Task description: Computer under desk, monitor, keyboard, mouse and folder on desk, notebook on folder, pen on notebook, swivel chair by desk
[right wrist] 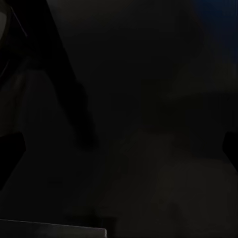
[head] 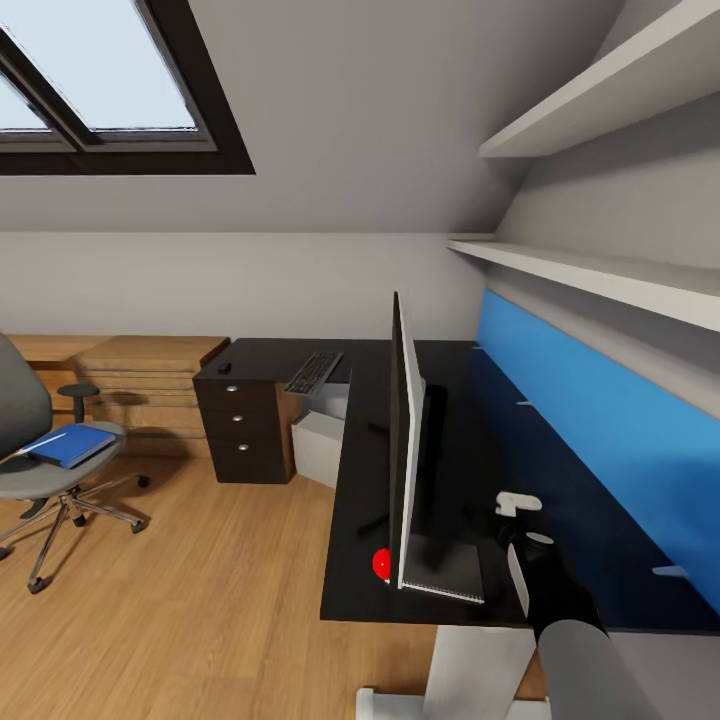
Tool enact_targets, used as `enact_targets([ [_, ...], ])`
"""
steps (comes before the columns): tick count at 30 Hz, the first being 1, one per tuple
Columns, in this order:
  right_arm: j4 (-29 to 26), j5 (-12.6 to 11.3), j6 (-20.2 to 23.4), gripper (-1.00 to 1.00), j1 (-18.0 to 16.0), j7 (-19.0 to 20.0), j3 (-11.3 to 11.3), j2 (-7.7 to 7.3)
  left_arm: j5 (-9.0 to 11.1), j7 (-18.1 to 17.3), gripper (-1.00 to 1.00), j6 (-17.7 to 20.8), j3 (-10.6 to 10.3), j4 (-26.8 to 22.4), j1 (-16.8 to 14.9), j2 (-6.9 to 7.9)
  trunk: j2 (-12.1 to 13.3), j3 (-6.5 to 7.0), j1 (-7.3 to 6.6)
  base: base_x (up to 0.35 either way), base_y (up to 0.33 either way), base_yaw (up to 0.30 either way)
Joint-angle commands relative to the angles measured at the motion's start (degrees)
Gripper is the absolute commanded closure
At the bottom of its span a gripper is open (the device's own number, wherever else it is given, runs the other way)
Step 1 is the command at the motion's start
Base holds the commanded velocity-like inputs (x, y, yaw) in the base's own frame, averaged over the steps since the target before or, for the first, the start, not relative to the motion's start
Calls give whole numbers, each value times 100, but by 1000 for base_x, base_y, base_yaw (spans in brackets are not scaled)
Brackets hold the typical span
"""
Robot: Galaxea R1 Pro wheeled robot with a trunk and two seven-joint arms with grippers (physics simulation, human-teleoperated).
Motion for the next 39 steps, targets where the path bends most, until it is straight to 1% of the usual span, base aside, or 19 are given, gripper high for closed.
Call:
enact_targets([
  [1, -7, 60, 24, -100, -6, 31, -40, 9, 47, -3, -100, -17, -12, 3, -3, 1, -4, -6, 0, 43, 27, 0],
  [8, 15, 53, 35, -100, -7, -262, -40, 9, 47, -3, -100, -17, -7, 3, -3, 26, -4, -6, 0, 113, 129, 0],
  [19, 97, 51, 78, -100, -8, -525, -46, 7, 47, -3, -100, -17, -6, 3, -3, 34, -4, -6, 0, 34, 62, 0],
  [27, 421, 35, 173, -100, -8, -873, -49, -84, 47, -3, -100, -17, -5, 3, -3, 35, -4, -6, 0, 3, 129, 0],
  [33, 507, 29, 213, -100, -14, -997, -49, -129, 47, -3, -100, -17, -5, 3, -3, 35, -4, -6, 0, 1, 30, 0],
  [36, 522, 31, 307, -100, -20, -1013, -46, -143, 47, -3, -100, -17, -5, 3, -3, 35, -4, -6, 0, 0, 10, 0],
  [39, 527, 28, 508, -100, -26, -1022, -43, -150, 47, -3, -100, -17, -5, 3, -3, 35, -4, -6, 0, 0, 5, 0],
])
